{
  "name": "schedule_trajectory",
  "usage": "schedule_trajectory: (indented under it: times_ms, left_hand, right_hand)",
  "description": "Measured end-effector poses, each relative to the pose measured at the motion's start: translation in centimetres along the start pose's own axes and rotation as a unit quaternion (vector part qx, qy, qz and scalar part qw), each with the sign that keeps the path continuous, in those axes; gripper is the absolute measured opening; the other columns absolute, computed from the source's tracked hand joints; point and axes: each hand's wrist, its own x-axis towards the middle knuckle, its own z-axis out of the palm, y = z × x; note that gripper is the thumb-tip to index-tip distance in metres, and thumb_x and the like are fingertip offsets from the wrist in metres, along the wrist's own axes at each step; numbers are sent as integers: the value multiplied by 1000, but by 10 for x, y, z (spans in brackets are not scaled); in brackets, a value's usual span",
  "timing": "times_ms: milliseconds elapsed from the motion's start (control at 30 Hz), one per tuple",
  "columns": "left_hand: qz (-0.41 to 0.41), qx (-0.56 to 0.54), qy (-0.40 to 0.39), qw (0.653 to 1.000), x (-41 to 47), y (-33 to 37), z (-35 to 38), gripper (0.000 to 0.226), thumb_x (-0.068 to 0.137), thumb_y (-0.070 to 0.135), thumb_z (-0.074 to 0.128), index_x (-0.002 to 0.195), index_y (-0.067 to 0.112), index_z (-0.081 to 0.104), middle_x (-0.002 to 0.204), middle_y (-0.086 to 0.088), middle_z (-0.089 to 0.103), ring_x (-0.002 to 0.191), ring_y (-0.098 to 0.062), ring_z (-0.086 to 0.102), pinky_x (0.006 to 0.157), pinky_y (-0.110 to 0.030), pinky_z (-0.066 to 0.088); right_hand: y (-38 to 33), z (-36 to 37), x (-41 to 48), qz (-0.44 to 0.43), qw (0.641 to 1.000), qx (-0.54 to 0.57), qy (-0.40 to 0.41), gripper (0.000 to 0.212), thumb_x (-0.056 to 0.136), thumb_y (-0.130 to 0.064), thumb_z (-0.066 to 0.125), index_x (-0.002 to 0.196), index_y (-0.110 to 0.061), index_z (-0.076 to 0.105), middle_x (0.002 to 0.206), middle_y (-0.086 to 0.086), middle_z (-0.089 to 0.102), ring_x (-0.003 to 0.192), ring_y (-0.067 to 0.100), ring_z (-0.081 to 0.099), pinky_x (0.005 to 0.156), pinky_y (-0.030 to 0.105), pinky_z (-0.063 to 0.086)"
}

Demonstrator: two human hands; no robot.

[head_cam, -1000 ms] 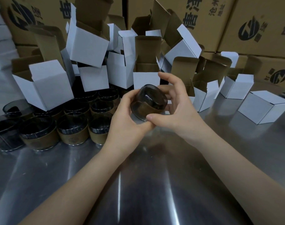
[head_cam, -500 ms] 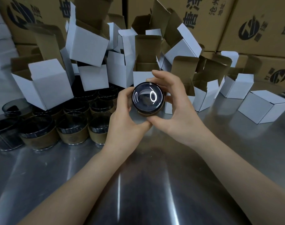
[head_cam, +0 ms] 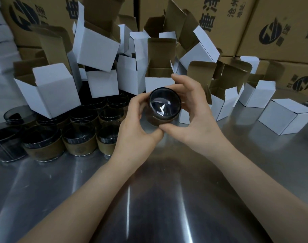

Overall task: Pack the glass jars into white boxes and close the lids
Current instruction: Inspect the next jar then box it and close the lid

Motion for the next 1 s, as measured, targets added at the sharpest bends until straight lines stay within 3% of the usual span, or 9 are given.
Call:
schedule_trajectory:
  times_ms: [67,167,333,467,600,667,833,1000]
  left_hand:
    - [4,6,-7,1000,0,1,0,73,74,4,76,135,25,41,131,17,54,127,2,48,103,-14,39]
    - [4,6,-8,1000,-1,4,1,77,77,9,79,138,27,36,137,11,50,129,3,45,103,-12,37]
    - [31,18,-4,999,-3,8,2,76,78,21,78,141,27,36,136,9,48,128,-6,48,108,-30,42]
    - [31,-5,10,999,-2,10,1,77,74,23,78,138,32,36,136,5,49,126,-12,52,107,-41,44]
    - [14,-57,11,998,-2,11,0,79,73,17,79,138,30,35,133,-1,55,125,-13,54,107,-40,45]
    - [4,-92,11,996,-1,12,-1,77,73,14,77,137,27,36,133,-4,57,125,-15,55,106,-40,46]
    - [-13,-149,24,988,0,16,-1,73,74,11,74,136,22,36,133,-5,55,117,-12,61,95,-27,51]
    - [-28,-181,43,982,1,19,-2,68,74,16,73,131,27,40,129,-4,55,110,-10,65,85,-24,54]
  right_hand:
    - [0,-1,0,39,999,32,9,90,69,-14,84,140,-32,32,128,3,50,123,14,54,106,37,47]
    - [1,0,1,101,990,99,27,93,65,-21,85,140,-37,33,123,8,55,114,16,62,98,34,53]
    - [5,0,3,195,962,188,29,86,67,-23,81,141,-36,41,114,9,61,103,18,69,86,30,57]
    - [7,0,4,243,923,298,17,66,72,-18,75,134,-22,54,107,1,69,107,22,68,86,32,56]
    - [3,-2,5,254,899,356,-4,44,80,-19,65,123,-13,59,109,5,69,105,22,68,79,28,56]
    - [3,-4,5,263,893,364,-16,43,82,-21,63,124,-9,58,108,5,70,103,22,69,78,30,56]
    - [4,-11,7,301,887,348,-47,59,82,-24,65,134,-1,50,125,20,64,115,34,63,96,48,53]
    - [7,-16,9,308,896,305,-97,50,80,-26,66,126,-8,58,123,18,65,112,31,63,105,52,45]
